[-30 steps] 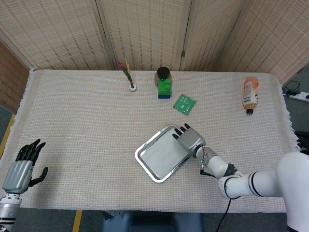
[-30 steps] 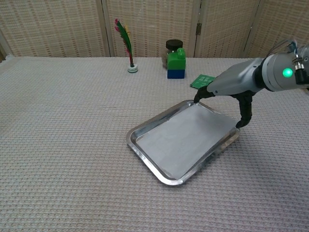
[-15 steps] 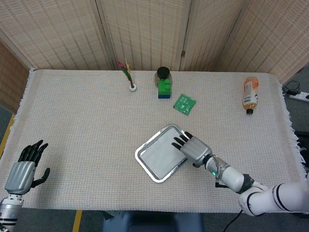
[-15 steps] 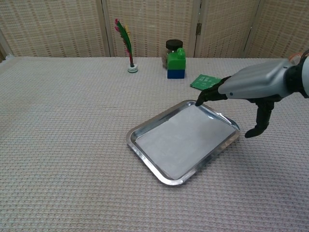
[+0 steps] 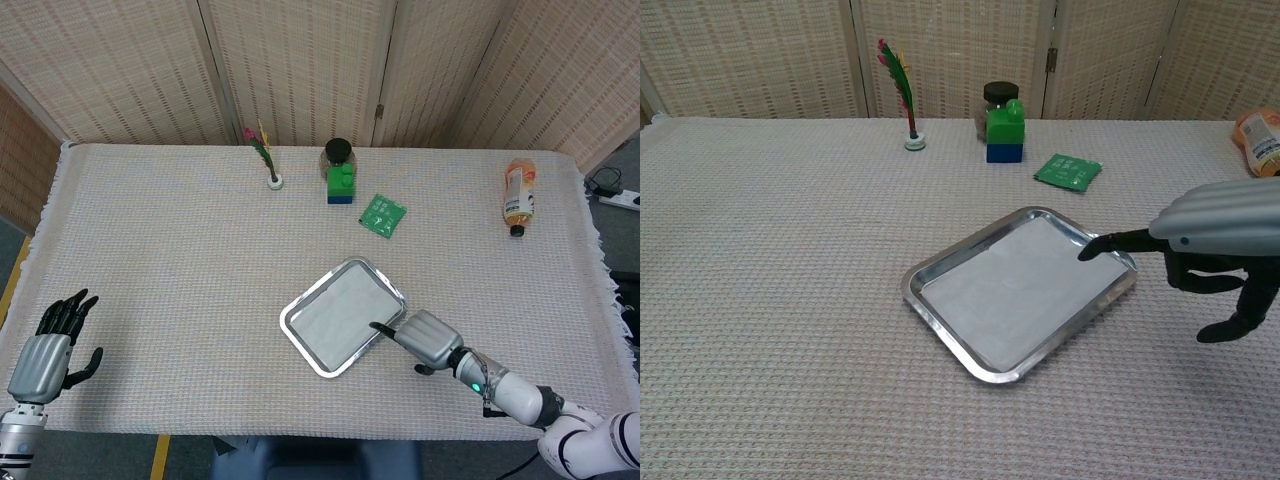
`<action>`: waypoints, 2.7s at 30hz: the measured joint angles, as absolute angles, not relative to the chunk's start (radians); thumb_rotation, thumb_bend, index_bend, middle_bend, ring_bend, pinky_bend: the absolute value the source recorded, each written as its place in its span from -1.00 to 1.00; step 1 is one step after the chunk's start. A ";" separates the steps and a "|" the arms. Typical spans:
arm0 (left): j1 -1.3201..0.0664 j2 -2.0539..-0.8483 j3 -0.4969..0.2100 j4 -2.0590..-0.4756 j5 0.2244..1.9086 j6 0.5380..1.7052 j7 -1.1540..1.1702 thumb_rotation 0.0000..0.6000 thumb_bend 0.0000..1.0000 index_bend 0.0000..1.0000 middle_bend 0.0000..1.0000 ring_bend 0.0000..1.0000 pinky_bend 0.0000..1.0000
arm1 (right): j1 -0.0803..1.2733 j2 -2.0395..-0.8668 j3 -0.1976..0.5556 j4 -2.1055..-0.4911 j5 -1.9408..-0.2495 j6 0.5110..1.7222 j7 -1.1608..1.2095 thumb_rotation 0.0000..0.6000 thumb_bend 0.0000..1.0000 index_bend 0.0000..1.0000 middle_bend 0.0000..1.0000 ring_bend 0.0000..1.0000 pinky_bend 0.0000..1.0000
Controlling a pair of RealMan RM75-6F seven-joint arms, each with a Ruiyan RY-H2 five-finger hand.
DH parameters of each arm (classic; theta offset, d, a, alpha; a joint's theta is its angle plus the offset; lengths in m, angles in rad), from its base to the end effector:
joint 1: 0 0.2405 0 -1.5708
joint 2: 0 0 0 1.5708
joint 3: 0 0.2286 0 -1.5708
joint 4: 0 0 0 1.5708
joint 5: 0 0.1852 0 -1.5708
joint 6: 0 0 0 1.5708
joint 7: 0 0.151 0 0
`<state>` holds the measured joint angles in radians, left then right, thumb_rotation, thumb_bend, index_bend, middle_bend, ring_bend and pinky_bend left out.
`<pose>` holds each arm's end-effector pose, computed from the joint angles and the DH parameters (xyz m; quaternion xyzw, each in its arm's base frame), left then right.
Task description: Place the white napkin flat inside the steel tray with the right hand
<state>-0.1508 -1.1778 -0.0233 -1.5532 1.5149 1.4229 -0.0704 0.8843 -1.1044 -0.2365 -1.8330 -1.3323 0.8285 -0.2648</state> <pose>-0.2737 0.1973 0.1444 -0.6137 -0.4114 -0.4025 0.5405 -0.1578 -0.2534 0.0518 0.8909 -0.2930 0.1929 0.2885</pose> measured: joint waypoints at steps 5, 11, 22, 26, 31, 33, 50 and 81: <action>-0.151 -1.177 -0.023 -1.553 1.513 1.420 -0.073 1.00 0.00 -1.00 -1.00 -1.00 -1.00 | 0.866 -1.121 -0.231 -1.792 -1.295 0.787 -0.272 1.00 -0.42 -1.00 0.92 0.89 0.91; -0.149 -1.176 -0.024 -1.553 1.510 1.423 -0.072 1.00 0.00 -1.00 -1.00 -1.00 -1.00 | 0.859 -1.147 -0.203 -1.730 -1.216 0.721 -0.266 1.00 -0.42 -1.00 0.93 0.90 0.91; -0.151 -1.178 -0.029 -1.545 1.497 1.414 -0.074 1.00 -0.01 -1.00 -1.00 -1.00 -1.00 | 0.847 -1.203 -0.165 -1.638 -1.194 0.659 -0.256 1.00 -0.42 -1.00 0.93 0.88 0.91; -0.151 -1.178 -0.029 -1.545 1.498 1.415 -0.076 1.00 -0.01 -1.00 -1.00 -1.00 -1.00 | 0.848 -1.215 -0.154 -1.629 -1.188 0.630 -0.245 1.00 -0.42 -1.00 0.93 0.87 0.91; -0.149 -1.176 -0.028 -1.548 1.503 1.419 -0.079 1.00 0.00 -1.00 -1.00 -1.00 -1.00 | 0.852 -1.231 -0.138 -1.623 -1.189 0.610 -0.241 1.00 -0.42 -1.00 0.93 0.87 0.91; -0.149 -1.174 -0.028 -1.549 1.503 1.421 -0.080 1.00 0.00 -1.00 -1.00 -1.00 -1.00 | 0.854 -1.236 -0.134 -1.623 -1.189 0.605 -0.244 1.00 -0.42 -1.00 0.93 0.87 0.91; -0.138 -1.164 -0.021 -1.570 1.532 1.452 -0.066 1.00 -0.01 -1.00 -1.00 -1.00 -1.00 | 0.852 -1.196 -0.118 -1.698 -1.214 0.626 -0.264 1.00 -0.42 -1.00 0.93 0.87 0.91; -0.156 -1.202 -0.031 -1.538 1.502 1.414 -0.024 1.00 -0.01 -1.00 -1.00 -1.00 -1.00 | 0.539 -1.076 -0.124 -1.646 -1.634 1.099 0.113 1.00 -0.42 -1.00 -0.09 -0.13 -0.06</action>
<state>-0.1565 -1.2021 -0.0312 -1.5377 1.5023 1.4140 -0.0240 0.5391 -1.0759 -0.1243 -1.6459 -1.6341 1.0992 0.1126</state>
